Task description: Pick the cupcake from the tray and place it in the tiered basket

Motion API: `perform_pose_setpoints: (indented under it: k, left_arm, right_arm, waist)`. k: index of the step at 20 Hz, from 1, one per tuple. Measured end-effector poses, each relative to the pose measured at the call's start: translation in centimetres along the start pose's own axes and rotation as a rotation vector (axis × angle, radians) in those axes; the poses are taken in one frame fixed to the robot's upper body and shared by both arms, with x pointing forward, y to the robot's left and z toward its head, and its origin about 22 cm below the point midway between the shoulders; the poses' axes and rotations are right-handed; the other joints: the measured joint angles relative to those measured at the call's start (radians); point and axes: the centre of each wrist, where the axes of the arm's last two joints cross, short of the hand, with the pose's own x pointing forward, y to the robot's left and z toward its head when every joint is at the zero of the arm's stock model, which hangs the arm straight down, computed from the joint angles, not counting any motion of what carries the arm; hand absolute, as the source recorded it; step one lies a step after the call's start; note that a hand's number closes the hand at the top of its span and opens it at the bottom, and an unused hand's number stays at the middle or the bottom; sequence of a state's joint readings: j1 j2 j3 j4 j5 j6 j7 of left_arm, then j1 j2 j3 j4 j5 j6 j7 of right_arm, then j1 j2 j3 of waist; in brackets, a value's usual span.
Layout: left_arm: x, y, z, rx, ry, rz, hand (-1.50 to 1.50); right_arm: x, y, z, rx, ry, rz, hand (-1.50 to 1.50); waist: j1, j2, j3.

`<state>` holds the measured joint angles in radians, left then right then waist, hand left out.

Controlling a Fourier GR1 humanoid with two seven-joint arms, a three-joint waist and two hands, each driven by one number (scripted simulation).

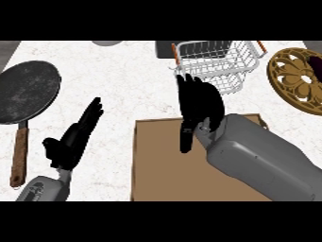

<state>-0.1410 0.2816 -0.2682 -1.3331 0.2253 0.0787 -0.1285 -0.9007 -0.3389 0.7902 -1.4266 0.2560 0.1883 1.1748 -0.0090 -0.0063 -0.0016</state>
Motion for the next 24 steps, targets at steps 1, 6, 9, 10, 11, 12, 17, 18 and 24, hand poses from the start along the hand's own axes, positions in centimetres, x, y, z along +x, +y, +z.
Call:
perform_pose_setpoints:
  k: [1,6,9,10,11,12,17,18,24]
  left_arm:
    - [0.0,0.1,0.2,-0.001,0.001,0.002,0.0]
    - [0.6,0.1,-0.2,-0.003,-0.003,0.005,0.0]
    - [0.0,-0.3,0.0,-0.003,0.001,0.01,0.0]
    - [0.2,-0.3,0.0,-0.006,0.0,0.013,0.0]
    - [0.1,-0.2,0.0,-0.005,0.001,0.009,0.0]
    - [0.3,-0.4,0.1,-0.01,-0.002,0.008,0.0]
    - [0.4,0.6,0.3,-0.009,-0.001,0.004,0.0]
    - [0.3,0.6,0.3,-0.013,0.0,0.006,0.0]
    - [0.0,-0.3,0.2,-0.015,0.004,0.008,0.0]
  right_arm:
    - [-0.4,0.3,-0.4,0.005,0.021,0.003,-1.5]
    - [-1.1,2.6,-0.7,0.043,0.026,0.007,-1.5]
    - [-1.4,3.3,-0.8,0.051,0.019,-0.004,-1.5]
    - [-1.4,3.3,-1.0,0.049,0.021,-0.005,-1.5]
    - [-1.4,3.4,-1.1,0.048,0.023,-0.004,-1.5]
    - [-1.5,3.7,-1.2,0.047,0.028,-0.002,-1.5]
    - [-3.1,5.2,-2.4,0.062,0.107,0.002,-1.5]
    - [-3.0,5.5,-2.5,0.064,0.113,0.0,-1.5]
    - [-4.0,7.3,-2.6,0.088,0.11,-0.001,-1.5]
  waist:
    - [0.002,0.0,0.0]
    - [0.007,-0.006,-0.001]
    - [0.01,-0.006,-0.002]
    - [0.013,-0.007,-0.002]
    - [0.014,-0.006,-0.002]
    - [0.016,-0.007,-0.002]
    - [0.013,-0.004,-0.001]
    - [0.014,-0.004,-0.001]
    - [0.016,-0.004,-0.001]
